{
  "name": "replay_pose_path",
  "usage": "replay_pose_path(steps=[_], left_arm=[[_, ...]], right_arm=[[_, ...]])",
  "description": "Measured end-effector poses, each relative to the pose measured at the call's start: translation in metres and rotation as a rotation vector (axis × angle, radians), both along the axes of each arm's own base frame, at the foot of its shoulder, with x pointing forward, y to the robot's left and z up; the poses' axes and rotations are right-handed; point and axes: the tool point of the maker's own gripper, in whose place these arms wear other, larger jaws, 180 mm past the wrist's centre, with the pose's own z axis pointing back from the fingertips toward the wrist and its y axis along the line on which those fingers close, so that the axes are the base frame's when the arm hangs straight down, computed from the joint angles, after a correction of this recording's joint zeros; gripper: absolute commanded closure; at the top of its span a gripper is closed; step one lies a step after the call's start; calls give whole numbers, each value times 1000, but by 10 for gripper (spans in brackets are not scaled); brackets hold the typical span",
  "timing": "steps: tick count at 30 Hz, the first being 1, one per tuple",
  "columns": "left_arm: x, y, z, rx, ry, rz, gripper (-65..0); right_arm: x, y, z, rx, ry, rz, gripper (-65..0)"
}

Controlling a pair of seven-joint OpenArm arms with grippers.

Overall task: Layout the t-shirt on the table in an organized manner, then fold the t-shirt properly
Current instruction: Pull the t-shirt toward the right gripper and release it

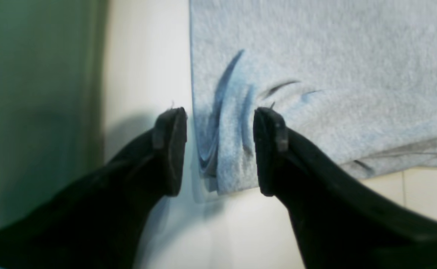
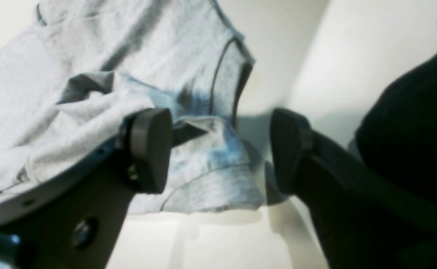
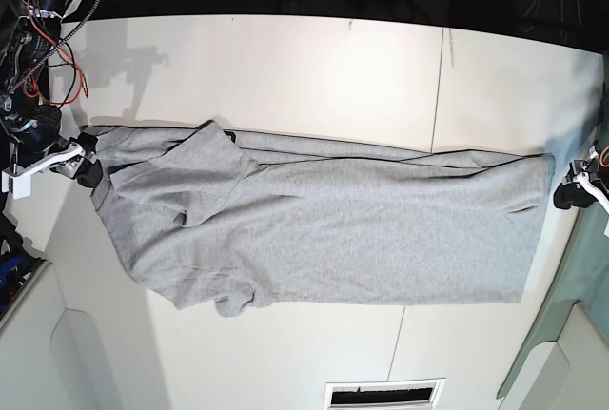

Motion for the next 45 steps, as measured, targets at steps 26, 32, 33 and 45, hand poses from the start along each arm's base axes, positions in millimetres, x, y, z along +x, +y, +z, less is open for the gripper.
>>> replay_pose_path(steps=[26,32,33,45], left_arm=[[-15,-28,-62,-10,74,54,0],[-29,-29,-57,-38,110,-25,0],[-34,-25,-56,-32,121,-28,0],[-112,-20,-34,102,228,-214,0]], right_arm=[[-7,80,-49,116,121,208,0],[-19,88,-37,122,189,282,0],[-20,89,-32,118,180,288,0],[-80,62,-22,41,206,337,0]])
